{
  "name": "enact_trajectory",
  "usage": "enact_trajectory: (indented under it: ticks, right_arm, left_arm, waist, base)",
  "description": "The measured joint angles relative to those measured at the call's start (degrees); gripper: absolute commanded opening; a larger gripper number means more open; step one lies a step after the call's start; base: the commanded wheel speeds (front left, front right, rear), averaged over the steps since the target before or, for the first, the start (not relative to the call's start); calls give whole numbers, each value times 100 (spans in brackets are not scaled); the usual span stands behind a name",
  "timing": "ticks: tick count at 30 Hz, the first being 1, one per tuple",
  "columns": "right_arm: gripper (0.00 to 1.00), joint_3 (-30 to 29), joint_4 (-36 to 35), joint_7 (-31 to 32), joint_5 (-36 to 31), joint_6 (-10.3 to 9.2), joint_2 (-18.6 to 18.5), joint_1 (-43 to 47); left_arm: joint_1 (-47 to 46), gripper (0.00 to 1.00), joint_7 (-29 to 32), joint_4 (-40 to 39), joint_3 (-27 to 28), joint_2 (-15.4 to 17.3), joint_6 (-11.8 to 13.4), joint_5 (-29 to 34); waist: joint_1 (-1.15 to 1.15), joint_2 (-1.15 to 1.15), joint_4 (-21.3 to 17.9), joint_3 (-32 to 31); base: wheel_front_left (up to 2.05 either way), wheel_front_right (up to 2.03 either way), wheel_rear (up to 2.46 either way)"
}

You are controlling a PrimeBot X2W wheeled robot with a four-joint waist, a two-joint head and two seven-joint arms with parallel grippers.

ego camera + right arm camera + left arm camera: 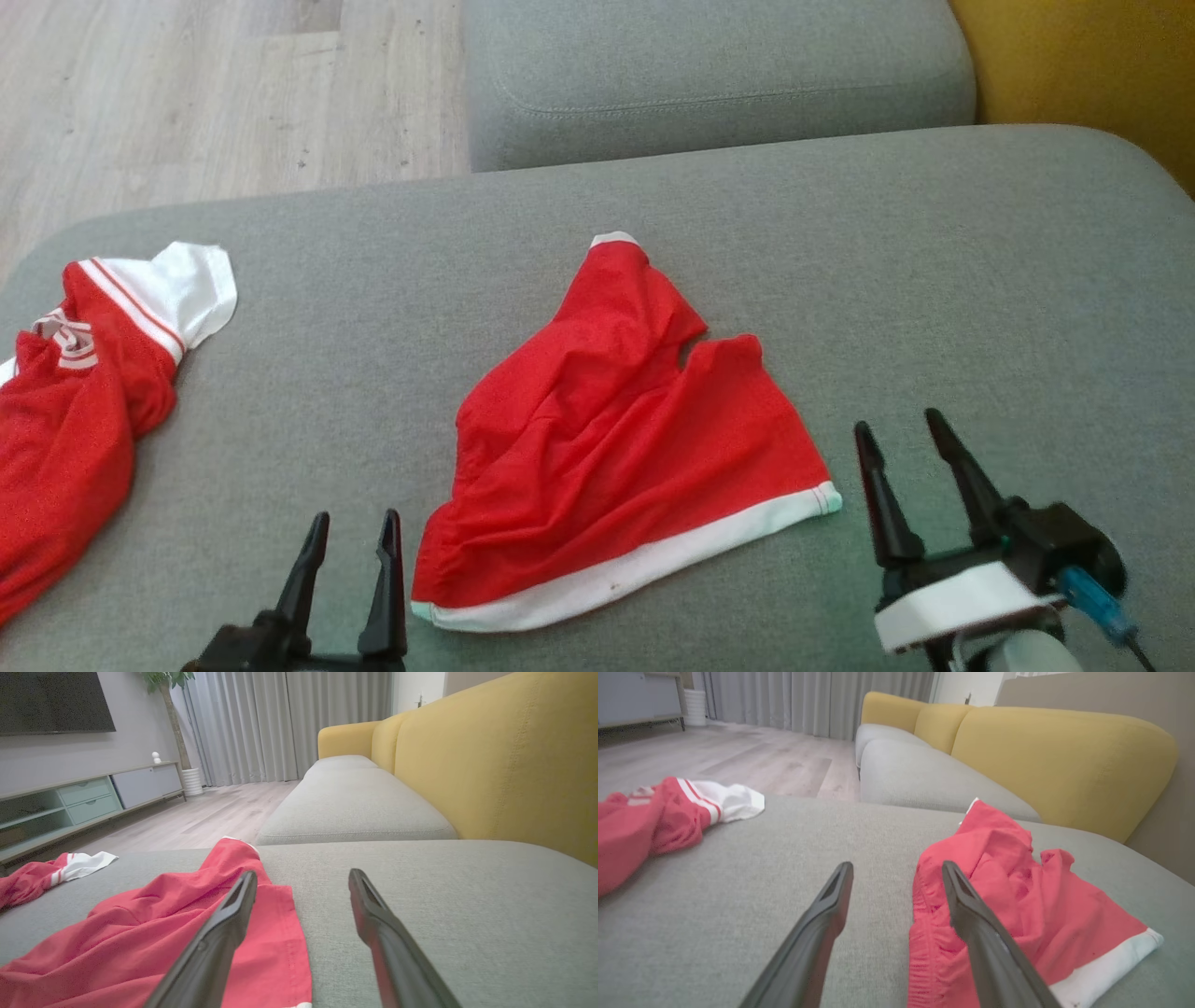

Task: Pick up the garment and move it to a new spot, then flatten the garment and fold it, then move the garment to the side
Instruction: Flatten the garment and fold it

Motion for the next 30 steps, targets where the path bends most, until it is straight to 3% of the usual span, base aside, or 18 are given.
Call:
enact_trajectory:
  ticks: [6,12,21,30]
  right_arm:
    - [100,-330,-81,0,-177,0,8,280]
    - [100,-439,-43,0,-287,0,53,340]
    - [100,-485,157,0,-233,0,164,338]
    - [100,-525,311,0,-226,0,191,322]
  left_arm:
    - [363,100,-8,-419,542,-332,-101,834]
    - [444,100,-9,-177,961,-455,-137,1211]
    - [439,100,-9,331,1367,-527,-155,1308]
    - [415,100,-8,503,1426,-593,-310,1332]
  waist:
    - [0,0,61,-47]
    - [0,0,123,-60]
    - [0,0,179,-45]
    - [0,0,238,-60]
  base:
    - [0,0,0]
    - [0,0,0]
    - [0,0,0]
    - [0,0,0]
